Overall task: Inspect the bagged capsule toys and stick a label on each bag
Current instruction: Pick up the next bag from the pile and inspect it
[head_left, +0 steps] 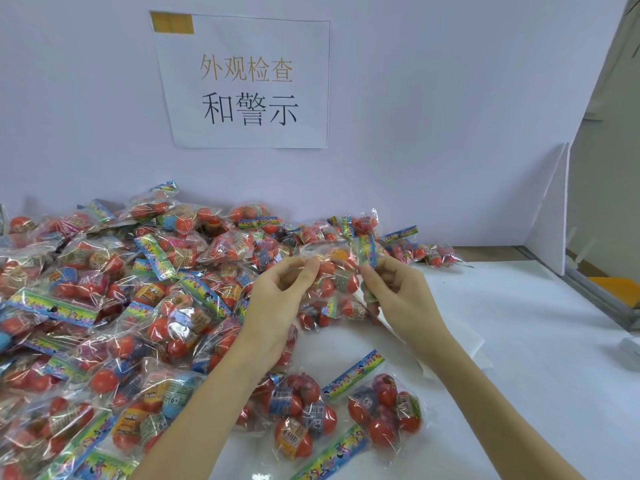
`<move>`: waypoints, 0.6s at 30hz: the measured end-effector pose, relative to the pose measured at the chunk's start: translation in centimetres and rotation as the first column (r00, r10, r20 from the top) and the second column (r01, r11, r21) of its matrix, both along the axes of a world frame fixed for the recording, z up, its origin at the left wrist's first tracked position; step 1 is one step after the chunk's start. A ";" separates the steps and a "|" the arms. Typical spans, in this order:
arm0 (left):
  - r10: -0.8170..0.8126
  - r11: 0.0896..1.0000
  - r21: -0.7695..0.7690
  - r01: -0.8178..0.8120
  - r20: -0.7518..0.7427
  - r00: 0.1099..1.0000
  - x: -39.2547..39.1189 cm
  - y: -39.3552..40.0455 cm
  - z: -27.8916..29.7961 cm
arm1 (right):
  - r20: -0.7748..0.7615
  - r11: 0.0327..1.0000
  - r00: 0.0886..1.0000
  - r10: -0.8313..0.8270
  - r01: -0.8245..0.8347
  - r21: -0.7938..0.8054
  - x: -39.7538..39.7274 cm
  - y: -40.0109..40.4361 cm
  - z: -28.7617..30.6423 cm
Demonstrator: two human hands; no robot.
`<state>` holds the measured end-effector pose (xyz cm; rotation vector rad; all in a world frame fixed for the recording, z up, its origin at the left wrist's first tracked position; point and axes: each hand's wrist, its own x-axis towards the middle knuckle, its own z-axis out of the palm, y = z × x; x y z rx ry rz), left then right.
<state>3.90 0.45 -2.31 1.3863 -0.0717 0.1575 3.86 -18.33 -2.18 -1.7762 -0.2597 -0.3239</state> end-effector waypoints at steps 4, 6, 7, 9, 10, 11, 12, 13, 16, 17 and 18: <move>-0.045 0.998 -0.034 0.046 0.029 0.999 0.0 0.1 0.4 | -0.002 0.994 1.000 0.012 -0.012 0.104 0.2 -0.7 0.5; -0.009 0.998 -0.056 0.014 0.084 0.996 -0.1 0.2 0.5 | -0.025 0.988 1.000 -0.008 0.011 0.157 0.2 -0.6 0.4; 0.041 0.999 -0.018 -0.039 0.148 0.988 -0.1 0.4 0.5 | -0.073 0.981 0.997 -0.016 0.030 0.190 0.2 -0.6 0.4; 0.087 0.977 0.149 -0.151 0.367 0.926 0.0 0.7 0.3 | -0.248 0.964 0.968 0.045 0.023 0.263 0.1 -0.6 0.5; 0.064 0.946 0.251 -0.207 0.481 0.874 0.1 0.8 0.1 | -0.342 0.949 0.932 0.122 -0.009 0.314 0.0 -0.5 0.7; 0.023 0.899 0.348 -0.267 0.571 0.821 0.1 0.6 -0.2 | -0.403 0.927 0.891 0.211 -0.052 0.371 0.0 -0.5 0.8; -0.034 0.837 0.437 -0.329 0.642 0.766 0.2 0.5 -0.5 | -0.415 0.901 0.863 0.287 -0.096 0.422 -0.2 -0.4 0.8; -0.108 0.768 0.511 -0.386 0.697 0.709 0.2 0.3 -0.7 | -0.390 0.880 0.860 0.329 -0.131 0.456 -0.2 -0.3 0.7; -0.326 0.647 0.642 -0.411 0.721 0.612 0.3 -0.1 -1.3 | -0.292 0.887 0.913 0.284 -0.134 0.442 -0.5 -0.1 0.5; -0.349 0.658 0.653 -0.375 0.706 0.616 0.1 -0.2 -1.3 | -0.278 0.893 0.925 0.260 -0.121 0.434 -0.5 -0.2 0.5; -0.341 0.693 0.642 -0.328 0.693 0.636 0.0 -0.3 -1.3 | -0.274 0.891 0.928 0.251 -0.111 0.440 -0.5 -0.3 0.5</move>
